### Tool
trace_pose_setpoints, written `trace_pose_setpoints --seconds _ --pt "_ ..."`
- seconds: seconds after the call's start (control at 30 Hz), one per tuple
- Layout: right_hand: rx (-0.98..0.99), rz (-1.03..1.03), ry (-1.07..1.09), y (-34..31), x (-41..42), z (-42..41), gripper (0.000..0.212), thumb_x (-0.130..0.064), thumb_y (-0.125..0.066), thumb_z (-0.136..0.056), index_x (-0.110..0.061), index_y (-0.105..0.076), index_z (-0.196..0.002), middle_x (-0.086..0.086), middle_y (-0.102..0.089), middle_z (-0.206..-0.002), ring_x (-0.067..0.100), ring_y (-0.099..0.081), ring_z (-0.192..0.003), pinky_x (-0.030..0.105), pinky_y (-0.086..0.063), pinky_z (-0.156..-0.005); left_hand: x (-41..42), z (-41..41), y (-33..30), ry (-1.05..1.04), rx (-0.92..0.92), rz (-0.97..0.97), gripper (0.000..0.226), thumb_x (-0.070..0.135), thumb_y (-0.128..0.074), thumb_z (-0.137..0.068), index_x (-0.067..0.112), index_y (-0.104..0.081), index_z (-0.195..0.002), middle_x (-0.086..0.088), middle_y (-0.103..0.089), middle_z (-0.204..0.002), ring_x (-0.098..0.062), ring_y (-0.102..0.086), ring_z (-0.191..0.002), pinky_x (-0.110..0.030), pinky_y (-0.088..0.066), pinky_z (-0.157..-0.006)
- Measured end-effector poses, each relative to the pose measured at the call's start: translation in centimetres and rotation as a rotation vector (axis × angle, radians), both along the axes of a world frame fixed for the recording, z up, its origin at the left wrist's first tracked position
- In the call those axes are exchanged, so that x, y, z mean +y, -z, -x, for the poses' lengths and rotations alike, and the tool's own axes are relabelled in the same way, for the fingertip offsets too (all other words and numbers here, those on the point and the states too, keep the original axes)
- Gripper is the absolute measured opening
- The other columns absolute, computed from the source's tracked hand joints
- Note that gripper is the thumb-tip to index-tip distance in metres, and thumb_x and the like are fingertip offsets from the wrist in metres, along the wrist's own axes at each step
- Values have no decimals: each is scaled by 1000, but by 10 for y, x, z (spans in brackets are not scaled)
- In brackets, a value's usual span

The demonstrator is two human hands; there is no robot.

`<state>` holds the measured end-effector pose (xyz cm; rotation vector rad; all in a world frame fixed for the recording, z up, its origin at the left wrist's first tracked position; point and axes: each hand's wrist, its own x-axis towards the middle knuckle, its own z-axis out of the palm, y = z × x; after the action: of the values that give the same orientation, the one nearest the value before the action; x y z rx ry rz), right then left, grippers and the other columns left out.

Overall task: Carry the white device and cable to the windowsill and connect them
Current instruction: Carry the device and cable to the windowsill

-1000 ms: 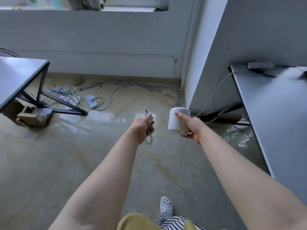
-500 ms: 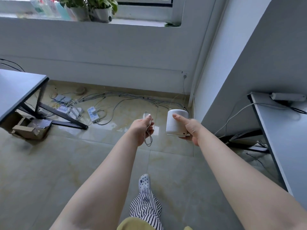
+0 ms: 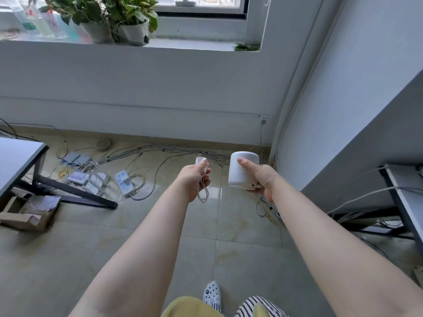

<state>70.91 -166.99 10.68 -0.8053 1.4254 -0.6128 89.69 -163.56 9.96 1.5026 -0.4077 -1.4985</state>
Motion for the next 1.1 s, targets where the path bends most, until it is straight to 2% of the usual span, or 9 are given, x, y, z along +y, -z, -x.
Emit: trace_pose_setpoints --seconds 0.1,0.23,0.37,0.5,0.57,0.6,0.73,1.03,1.1 --pt "9 2 -7 -2 -34 -16 55 -48 -75 -72 -11 -56 -108 9 -64 -104 26 -64 -94 42 -55 -87 -32 -14 0 6 7 -9 22 30 -54 -94 11 -59 -86 -1 -54 -75 -9 -44 -57 -19 -49 -52" --pt "7 -10 -32 0 -77 -34 57 -48 -75 -72 -10 -57 -111 7 -64 -100 22 -63 -85 37 -56 -78 -73 -30 3 -5 -2 -20 22 30 -54 -94 11 -60 -87 -1 -55 -76 -10 -44 -58 -21 -49 -55" --pt "-13 -10 -37 4 -131 -48 53 -44 -75 -74 -10 -56 -109 5 -63 -93 21 -63 -83 42 -55 -87 -124 -47 6 -22 -9 -15 21 29 -54 -94 11 -60 -85 -1 -54 -75 -10 -44 -57 -21 -49 -55" --pt "-42 -22 -39 8 -197 -60 58 -44 -76 -72 -8 -59 -114 7 -65 -95 21 -64 -80 33 -57 -66 -190 -60 7 -23 -31 -6 22 29 -53 -95 12 -60 -83 0 -54 -75 -10 -43 -57 -19 -49 -53" --pt "-32 -23 -54 8 -232 -65 59 -45 -76 -73 -8 -59 -115 8 -65 -97 21 -63 -75 25 -51 -48 -225 -64 5 -20 -45 -16 22 29 -53 -95 12 -60 -82 0 -54 -75 -10 -43 -57 -21 -48 -57" --pt "-20 -21 -60 7 -250 -68 61 -46 -76 -72 -7 -58 -116 10 -65 -101 21 -63 -75 25 -49 -47 -243 -66 4 -22 -48 -24 22 29 -53 -95 13 -61 -82 0 -55 -75 -10 -44 -57 -22 -48 -59" --pt "0 -4 -71 6 -318 -77 68 -47 -77 -70 -7 -57 -121 12 -66 -114 24 -66 -87 33 -56 -70 -309 -77 -1 -24 -31 -9 22 29 -52 -95 13 -61 -84 0 -54 -74 -10 -44 -56 -23 -46 -59" --pt "1 -1 -138 -8 -425 -117 63 -46 -75 -73 -7 -58 -119 8 -67 -101 19 -66 -79 30 -55 -65 -408 -115 -7 -50 8 19 21 30 -53 -95 12 -61 -89 1 -54 -75 -9 -44 -54 -22 -49 -57" --pt "-5 2 -141 -8 -447 -128 64 -47 -75 -72 -7 -58 -119 9 -67 -103 20 -66 -79 31 -55 -65 -430 -126 -6 -51 3 25 22 30 -53 -95 12 -61 -88 1 -54 -75 -9 -44 -55 -22 -49 -57"
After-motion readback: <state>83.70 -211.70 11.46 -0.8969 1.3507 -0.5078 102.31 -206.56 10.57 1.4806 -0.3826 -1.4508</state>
